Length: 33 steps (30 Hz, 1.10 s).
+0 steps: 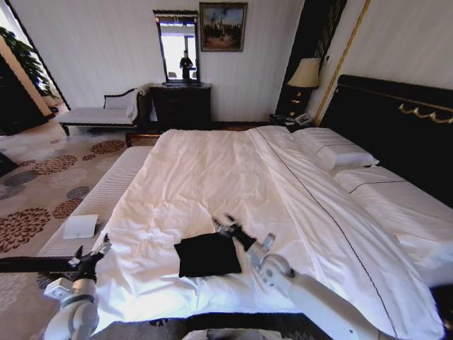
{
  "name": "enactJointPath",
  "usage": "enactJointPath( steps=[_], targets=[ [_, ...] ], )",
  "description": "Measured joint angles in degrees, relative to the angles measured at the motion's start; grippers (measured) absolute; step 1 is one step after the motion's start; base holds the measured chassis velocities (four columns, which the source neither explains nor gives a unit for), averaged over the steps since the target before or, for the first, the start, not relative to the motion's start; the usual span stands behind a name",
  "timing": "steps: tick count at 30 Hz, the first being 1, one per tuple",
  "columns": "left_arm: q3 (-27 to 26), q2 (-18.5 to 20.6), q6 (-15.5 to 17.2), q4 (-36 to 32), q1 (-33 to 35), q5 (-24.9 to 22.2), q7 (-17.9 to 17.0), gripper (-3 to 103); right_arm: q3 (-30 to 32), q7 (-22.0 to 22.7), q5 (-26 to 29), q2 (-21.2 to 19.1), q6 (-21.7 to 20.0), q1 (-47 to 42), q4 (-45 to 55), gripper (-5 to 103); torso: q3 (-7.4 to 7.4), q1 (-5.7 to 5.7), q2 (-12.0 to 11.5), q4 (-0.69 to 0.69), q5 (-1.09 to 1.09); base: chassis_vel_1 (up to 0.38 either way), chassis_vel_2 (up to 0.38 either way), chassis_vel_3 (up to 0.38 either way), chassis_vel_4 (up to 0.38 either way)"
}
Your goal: Fold the clothes on the bed.
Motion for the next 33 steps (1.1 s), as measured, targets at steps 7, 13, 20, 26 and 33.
enactJointPath(
  steps=[7,13,20,26,33],
  targets=[
    [5.9,-0.8,-6.4,-4.1,0.9,11.3,0.5,100,21.4,5.9,-19.7,4.7,-0.4,-15.9,4.6,100,-0.01,0.0,0.0,-0.03,-0.01,0.0,0.0,0.0,0.0],
    [11.2,-2.8,-5.5,-13.6,4.3,15.0,0.7,100,31.9,8.7,-31.1,14.0,-2.3,-28.8,14.3,100,-0.01,0.0,0.0,-0.02,0.02,0.0,0.0,0.0,0.0],
    [12.8,-3.7,-5.3,-22.7,10.4,17.4,2.9,100,36.2,10.2,-41.7,18.2,-4.2,-37.9,23.7,100,-0.02,-0.02,0.0,0.0,-0.02,0.0,0.0,0.0,0.0],
    [12.7,-3.7,-5.3,-22.7,10.4,17.3,2.9,100,35.9,10.2,-41.6,18.1,-4.2,-37.6,23.8,100,0.0,0.01,0.0,-0.01,-0.02,0.0,0.0,0.0,0.0],
    [12.6,-3.7,-5.3,-22.5,10.4,17.2,2.9,100,35.6,10.0,-41.3,18.0,-4.2,-37.4,23.6,100,0.0,0.0,0.0,-0.01,-0.02,0.0,0.0,0.0,0.0]
  ],
)
